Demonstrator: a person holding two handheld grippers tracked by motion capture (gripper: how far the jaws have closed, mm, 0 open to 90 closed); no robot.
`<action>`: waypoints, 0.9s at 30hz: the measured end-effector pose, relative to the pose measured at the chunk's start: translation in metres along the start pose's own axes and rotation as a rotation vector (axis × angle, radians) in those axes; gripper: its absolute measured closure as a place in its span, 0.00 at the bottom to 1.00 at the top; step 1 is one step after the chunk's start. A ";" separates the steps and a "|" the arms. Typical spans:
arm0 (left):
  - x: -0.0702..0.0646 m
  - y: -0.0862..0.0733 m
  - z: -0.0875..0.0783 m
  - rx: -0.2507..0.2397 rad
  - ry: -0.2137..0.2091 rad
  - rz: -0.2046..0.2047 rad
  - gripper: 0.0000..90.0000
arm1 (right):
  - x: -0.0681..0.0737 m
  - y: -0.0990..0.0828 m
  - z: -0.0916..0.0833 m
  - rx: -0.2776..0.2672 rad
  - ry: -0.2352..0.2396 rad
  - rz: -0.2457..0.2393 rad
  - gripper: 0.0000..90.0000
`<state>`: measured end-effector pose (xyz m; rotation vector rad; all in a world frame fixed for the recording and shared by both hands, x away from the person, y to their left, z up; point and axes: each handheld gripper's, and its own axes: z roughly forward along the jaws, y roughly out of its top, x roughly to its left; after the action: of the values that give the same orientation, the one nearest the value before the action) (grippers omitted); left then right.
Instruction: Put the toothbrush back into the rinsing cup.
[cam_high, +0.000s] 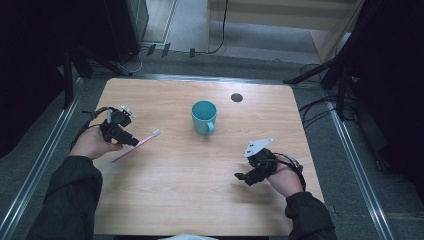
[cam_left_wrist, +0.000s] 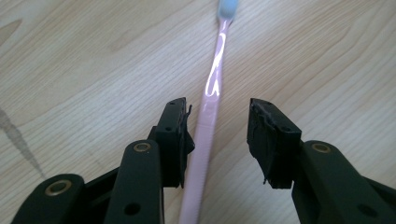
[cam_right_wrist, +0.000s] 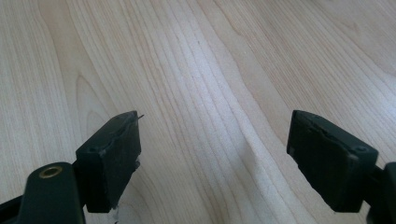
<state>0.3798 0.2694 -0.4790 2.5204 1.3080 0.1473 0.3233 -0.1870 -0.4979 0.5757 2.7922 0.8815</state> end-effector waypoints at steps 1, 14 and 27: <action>0.000 0.000 0.002 0.017 0.026 0.017 0.66 | 0.000 0.000 0.000 0.002 0.001 -0.002 0.19; -0.001 -0.001 0.017 0.107 0.033 0.076 0.77 | 0.000 -0.001 0.001 0.013 0.000 -0.010 0.19; 0.001 0.000 0.028 0.162 0.039 0.091 0.81 | 0.000 -0.001 0.003 0.030 -0.005 -0.017 0.19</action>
<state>0.3866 0.2639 -0.5058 2.7275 1.2672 0.1154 0.3234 -0.1859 -0.5007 0.5574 2.8063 0.8357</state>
